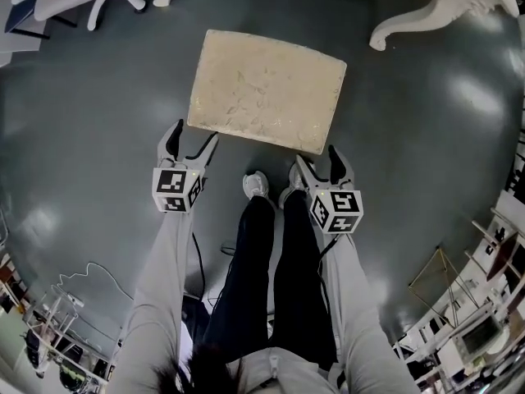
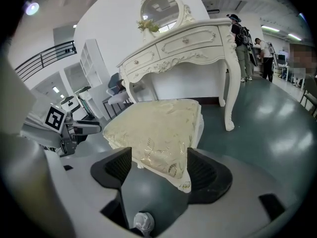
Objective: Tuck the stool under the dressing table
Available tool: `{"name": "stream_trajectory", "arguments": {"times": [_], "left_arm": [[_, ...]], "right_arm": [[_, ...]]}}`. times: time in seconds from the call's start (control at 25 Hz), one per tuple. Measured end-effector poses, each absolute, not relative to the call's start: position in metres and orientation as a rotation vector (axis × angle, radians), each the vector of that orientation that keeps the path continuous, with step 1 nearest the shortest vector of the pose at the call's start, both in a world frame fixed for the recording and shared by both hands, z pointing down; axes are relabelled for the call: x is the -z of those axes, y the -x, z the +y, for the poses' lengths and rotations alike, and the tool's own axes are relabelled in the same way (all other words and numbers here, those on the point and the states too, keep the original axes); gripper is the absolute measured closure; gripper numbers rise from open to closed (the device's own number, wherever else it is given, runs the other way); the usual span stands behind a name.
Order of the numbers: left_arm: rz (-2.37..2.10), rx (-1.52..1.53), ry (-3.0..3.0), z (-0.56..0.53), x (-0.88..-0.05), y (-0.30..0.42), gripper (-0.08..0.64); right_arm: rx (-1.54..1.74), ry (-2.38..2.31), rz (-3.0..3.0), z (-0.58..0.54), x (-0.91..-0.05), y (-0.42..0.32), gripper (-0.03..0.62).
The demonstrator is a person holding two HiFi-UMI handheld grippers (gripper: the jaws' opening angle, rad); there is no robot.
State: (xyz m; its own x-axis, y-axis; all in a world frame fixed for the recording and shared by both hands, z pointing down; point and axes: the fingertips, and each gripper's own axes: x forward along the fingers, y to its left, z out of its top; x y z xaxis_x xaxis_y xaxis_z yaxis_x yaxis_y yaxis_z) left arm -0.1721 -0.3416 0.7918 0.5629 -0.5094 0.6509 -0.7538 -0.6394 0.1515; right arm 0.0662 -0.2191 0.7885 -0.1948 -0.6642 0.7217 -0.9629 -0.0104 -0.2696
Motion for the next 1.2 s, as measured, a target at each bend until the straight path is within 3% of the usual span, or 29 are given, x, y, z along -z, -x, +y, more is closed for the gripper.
{"name": "stream_trajectory", "arguments": {"times": [0.48, 0.76, 1.2], "left_arm": [[-0.954, -0.845, -2.356, -0.348, -0.828, 0.175, 0.17], [-0.858, -0.825, -2.351, -0.349, -0.835, 0.17, 0.182], [-0.862, -0.844, -2.367, -0.349, -0.835, 0.169, 0.189]], "right_arm": [[-1.067, -1.667, -1.828, -0.225, -0.825, -0.071, 0.232], [-1.087, -1.645, -1.8, -0.228, -0.829, -0.07, 0.265], [-1.065, -1.675, -1.734, -0.232, -0.831, -0.072, 0.267]]}}
